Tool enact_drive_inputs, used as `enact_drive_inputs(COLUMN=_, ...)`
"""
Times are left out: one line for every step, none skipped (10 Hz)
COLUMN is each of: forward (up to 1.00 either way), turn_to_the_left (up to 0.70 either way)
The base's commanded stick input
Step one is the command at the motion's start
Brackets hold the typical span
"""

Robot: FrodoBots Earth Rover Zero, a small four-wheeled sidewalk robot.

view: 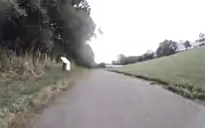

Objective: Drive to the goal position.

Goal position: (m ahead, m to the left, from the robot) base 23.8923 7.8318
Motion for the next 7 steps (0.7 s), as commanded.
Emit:
enact_drive_inputs(forward=1.0, turn_to_the_left=0.04)
enact_drive_inputs(forward=1.0, turn_to_the_left=0.03)
enact_drive_inputs(forward=1.0, turn_to_the_left=0.04)
enact_drive_inputs(forward=1.0, turn_to_the_left=0.04)
enact_drive_inputs(forward=1.0, turn_to_the_left=0.04)
enact_drive_inputs(forward=1.0, turn_to_the_left=0.04)
enact_drive_inputs(forward=1.0, turn_to_the_left=0.03)
